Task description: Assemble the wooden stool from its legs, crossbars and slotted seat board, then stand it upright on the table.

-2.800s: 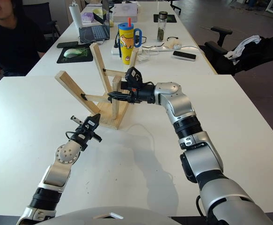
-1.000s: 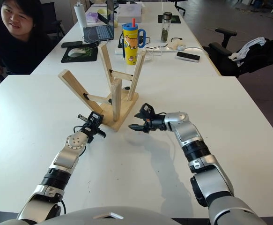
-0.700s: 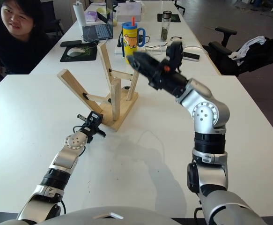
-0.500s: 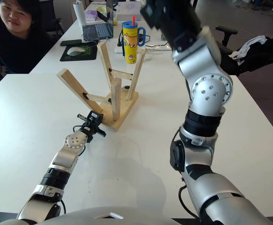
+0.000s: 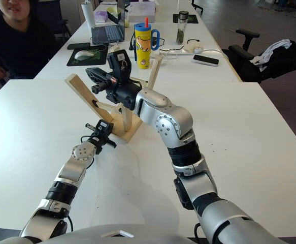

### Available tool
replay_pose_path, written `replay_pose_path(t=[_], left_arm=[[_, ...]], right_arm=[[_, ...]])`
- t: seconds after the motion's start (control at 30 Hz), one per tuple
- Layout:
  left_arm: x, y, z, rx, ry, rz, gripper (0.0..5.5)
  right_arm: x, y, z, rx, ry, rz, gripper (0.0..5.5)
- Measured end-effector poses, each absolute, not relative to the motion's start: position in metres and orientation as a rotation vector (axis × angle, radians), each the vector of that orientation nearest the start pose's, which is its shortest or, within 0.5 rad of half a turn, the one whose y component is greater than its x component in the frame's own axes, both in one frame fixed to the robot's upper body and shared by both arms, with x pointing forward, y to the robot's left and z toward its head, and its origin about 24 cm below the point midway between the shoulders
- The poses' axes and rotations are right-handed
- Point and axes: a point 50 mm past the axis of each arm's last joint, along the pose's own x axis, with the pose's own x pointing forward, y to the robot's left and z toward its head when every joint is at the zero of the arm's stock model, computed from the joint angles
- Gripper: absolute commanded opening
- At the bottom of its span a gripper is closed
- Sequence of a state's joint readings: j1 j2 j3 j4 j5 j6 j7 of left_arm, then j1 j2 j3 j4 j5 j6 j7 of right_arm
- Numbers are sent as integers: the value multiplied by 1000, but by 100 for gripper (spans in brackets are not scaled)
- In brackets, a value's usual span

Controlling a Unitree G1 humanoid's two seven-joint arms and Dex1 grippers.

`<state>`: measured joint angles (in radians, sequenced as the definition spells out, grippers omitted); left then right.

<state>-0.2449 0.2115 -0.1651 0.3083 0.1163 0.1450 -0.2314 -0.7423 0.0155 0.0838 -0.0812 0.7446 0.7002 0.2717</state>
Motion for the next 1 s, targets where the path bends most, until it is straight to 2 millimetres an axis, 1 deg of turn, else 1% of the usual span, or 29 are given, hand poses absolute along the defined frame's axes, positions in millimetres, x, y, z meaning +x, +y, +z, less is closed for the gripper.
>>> replay_pose_path(t=[0.03,0.07,0.13,0.2,0.23,0.3,0.33,0.4,0.43,0.47,0.5,0.53,0.6,0.67,0.7,0.73,0.77,0.8,0.87,0.9,0.93,0.97,1.0], left_arm=[[292,143,16,360,257,-374,0],[292,143,16,357,255,-374,0],[292,143,16,355,253,-373,0],[292,143,16,354,253,-374,0],[292,143,16,354,253,-373,0],[292,143,16,354,253,-373,0],[292,143,16,354,253,-373,0],[292,143,16,354,254,-372,0],[292,144,16,354,252,-370,0],[292,143,17,353,249,-370,0],[293,142,18,350,241,-373,0],[293,142,18,350,240,-374,0],[293,144,17,353,252,-371,0],[293,144,16,352,256,-371,0],[293,143,15,352,259,-373,0],[293,143,15,352,259,-373,0],[293,143,15,351,258,-373,0],[293,143,16,346,255,-374,0],[293,143,16,344,254,-374,0],[294,143,16,345,256,-374,0],[294,143,15,345,258,-374,0],[294,143,15,345,260,-375,0],[294,143,15,345,261,-375,0]], right_arm=[[306,-28,229,509,-107,1018,1],[308,-38,243,556,-179,1012,1],[299,-56,296,623,-429,1051,1],[284,-67,335,644,-625,1102,1],[277,-69,347,636,-686,1122,1],[270,-74,358,620,-755,1128,1],[270,-74,357,607,-749,1124,1],[277,-65,341,571,-647,1102,1],[288,-50,310,507,-458,1061,1],[299,-37,274,453,-259,1009,1],[305,-29,230,413,-47,965,1],[302,-25,211,386,-1,951,1],[301,-23,209,314,-4,942,1],[301,-24,208,292,-32,924,1],[303,-28,209,314,-68,909,1],[306,-36,209,359,-107,880,1],[312,-48,206,393,-110,832,1],[314,-60,209,432,-143,801,1],[311,-81,229,498,-271,783,1],[309,-90,242,510,-348,771,1],[309,-100,251,501,-387,737,1],[310,-107,252,473,-385,700,1],[313,-117,245,423,-342,646,1]])
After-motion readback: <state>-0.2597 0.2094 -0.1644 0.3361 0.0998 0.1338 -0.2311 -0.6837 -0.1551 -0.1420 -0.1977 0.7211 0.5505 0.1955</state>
